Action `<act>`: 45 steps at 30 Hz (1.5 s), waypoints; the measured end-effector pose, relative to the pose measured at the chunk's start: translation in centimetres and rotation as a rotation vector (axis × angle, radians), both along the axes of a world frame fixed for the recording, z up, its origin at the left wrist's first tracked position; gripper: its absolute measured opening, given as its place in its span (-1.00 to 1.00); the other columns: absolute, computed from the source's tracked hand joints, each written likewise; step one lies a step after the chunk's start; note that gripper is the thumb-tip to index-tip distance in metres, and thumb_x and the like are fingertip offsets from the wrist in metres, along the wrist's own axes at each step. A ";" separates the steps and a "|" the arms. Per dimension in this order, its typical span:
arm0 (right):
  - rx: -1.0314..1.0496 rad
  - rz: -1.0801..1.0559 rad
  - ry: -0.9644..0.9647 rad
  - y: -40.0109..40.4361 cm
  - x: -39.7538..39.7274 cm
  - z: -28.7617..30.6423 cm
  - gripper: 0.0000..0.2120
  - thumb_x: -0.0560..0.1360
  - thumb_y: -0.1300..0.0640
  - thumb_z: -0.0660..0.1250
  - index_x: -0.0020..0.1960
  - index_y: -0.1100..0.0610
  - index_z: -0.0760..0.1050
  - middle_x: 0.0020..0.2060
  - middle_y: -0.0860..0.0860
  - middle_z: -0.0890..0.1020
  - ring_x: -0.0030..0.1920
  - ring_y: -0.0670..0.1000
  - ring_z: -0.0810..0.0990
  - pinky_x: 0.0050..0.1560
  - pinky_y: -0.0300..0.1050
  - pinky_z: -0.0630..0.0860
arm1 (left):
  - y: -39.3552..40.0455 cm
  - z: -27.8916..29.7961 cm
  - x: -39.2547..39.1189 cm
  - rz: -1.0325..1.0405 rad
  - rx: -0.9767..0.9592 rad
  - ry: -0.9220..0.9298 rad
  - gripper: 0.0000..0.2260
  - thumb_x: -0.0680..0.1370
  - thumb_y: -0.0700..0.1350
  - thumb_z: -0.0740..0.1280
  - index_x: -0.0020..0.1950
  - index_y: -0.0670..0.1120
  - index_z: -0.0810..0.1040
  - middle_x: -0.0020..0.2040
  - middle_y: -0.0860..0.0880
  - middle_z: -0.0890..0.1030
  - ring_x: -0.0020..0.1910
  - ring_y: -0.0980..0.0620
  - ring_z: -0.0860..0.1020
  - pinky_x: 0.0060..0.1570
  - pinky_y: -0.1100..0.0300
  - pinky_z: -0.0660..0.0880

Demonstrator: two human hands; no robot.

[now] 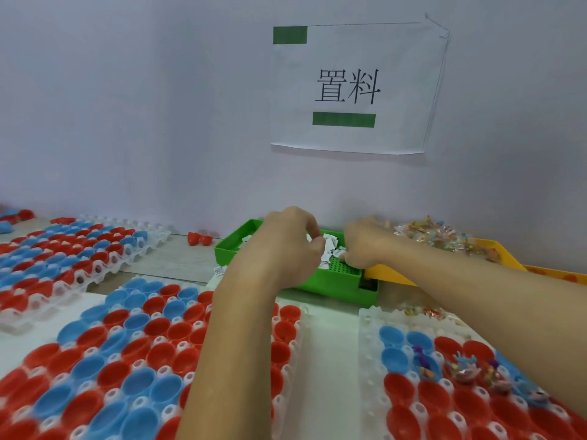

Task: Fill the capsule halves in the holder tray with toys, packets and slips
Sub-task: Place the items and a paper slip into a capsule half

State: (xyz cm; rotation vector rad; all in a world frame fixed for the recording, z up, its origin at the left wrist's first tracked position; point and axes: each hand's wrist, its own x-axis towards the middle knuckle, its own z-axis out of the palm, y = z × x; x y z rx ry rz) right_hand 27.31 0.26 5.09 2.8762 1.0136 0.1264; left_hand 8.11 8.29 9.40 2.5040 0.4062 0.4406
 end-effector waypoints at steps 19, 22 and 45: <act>0.745 0.169 0.238 -9.7 -4.5 2.9 -0.83 0.37 0.00 0.58 -0.17 -0.04 0.60 -0.29 -0.04 0.68 -0.26 -0.08 0.63 -0.16 -0.15 0.56 | -4.6 0.4 1.6 -0.228 0.056 0.034 -0.89 0.57 0.03 0.34 0.02 0.06 0.62 -0.04 0.00 0.63 -0.23 0.08 0.61 -0.27 0.22 0.46; 0.739 0.168 0.293 -13.7 -5.9 2.3 -0.79 0.36 0.00 0.60 -0.12 -0.04 0.58 -0.34 -0.04 0.69 -0.33 -0.13 0.61 -0.29 -0.36 0.48 | -6.4 0.0 2.3 -0.334 0.094 0.124 -0.89 0.54 0.05 0.39 0.00 0.06 0.64 -0.10 0.07 0.64 -0.21 0.15 0.58 -0.33 0.28 0.38; 0.204 0.333 0.379 -15.4 -9.5 1.9 -0.85 0.39 0.12 0.59 -0.25 0.04 0.62 -0.36 -0.06 0.69 -0.43 -0.18 0.60 -0.39 -0.36 0.44 | -6.6 -1.1 3.1 -0.363 0.134 0.264 -0.90 0.54 0.01 0.40 0.03 0.06 0.61 -0.22 0.03 0.70 -0.34 0.19 0.60 -0.29 0.28 0.48</act>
